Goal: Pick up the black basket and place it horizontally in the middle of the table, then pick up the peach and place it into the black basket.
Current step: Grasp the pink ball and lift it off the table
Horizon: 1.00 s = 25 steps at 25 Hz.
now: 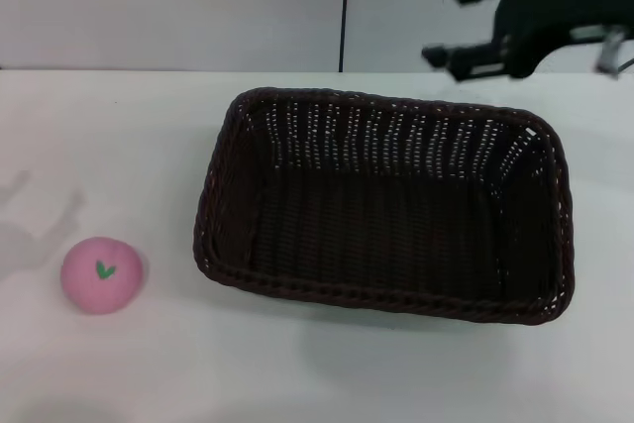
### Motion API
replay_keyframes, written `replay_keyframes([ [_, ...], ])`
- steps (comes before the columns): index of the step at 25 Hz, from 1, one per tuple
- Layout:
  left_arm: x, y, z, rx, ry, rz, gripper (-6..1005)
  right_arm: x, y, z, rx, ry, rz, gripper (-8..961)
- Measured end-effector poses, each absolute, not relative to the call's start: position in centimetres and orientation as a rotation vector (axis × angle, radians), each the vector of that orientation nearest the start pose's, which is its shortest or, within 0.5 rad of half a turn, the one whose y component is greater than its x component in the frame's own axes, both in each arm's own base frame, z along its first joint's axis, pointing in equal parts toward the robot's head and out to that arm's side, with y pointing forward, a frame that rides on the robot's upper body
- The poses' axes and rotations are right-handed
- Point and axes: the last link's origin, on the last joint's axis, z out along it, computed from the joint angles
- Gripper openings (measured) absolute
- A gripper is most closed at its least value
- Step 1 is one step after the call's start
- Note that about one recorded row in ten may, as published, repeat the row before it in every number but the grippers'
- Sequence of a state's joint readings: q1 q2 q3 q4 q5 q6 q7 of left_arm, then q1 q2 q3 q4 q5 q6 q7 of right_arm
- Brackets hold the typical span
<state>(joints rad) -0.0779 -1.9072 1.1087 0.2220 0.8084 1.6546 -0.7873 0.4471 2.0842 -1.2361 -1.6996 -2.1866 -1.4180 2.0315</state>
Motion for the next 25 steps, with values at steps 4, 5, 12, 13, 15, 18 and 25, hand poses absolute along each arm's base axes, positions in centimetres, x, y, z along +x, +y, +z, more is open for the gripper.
replay_keyframes([
  [4,-38.2,20.7,7.3,-2.058,-0.67,-0.926,851,13.0,32.0,9.4,-2.558,0.181,0.49,703],
  [5,-38.3,20.9,7.2,-2.101,-0.694,-0.893,851,13.5,31.4,10.0,-2.54,0.199,0.566,703],
  [12,-38.4,21.3,6.0,-2.253,-0.696,-0.733,851,17.6,27.7,11.5,-2.393,0.291,1.072,703],
  [13,-38.5,21.3,5.9,-2.268,-0.701,-0.715,851,18.2,27.5,11.5,-2.371,0.305,1.115,703],
  [15,-38.6,21.3,5.6,-2.314,-0.73,-0.672,850,19.5,27.2,11.6,-2.322,0.342,1.197,703],
  [18,-38.6,21.5,5.3,-2.372,-0.782,-0.629,850,20.9,26.9,11.9,-2.272,0.384,1.26,703],
  [25,-37.9,22.1,3.4,-2.452,-0.805,-0.593,850,22.3,26.6,12.6,-2.222,0.419,1.304,704],
])
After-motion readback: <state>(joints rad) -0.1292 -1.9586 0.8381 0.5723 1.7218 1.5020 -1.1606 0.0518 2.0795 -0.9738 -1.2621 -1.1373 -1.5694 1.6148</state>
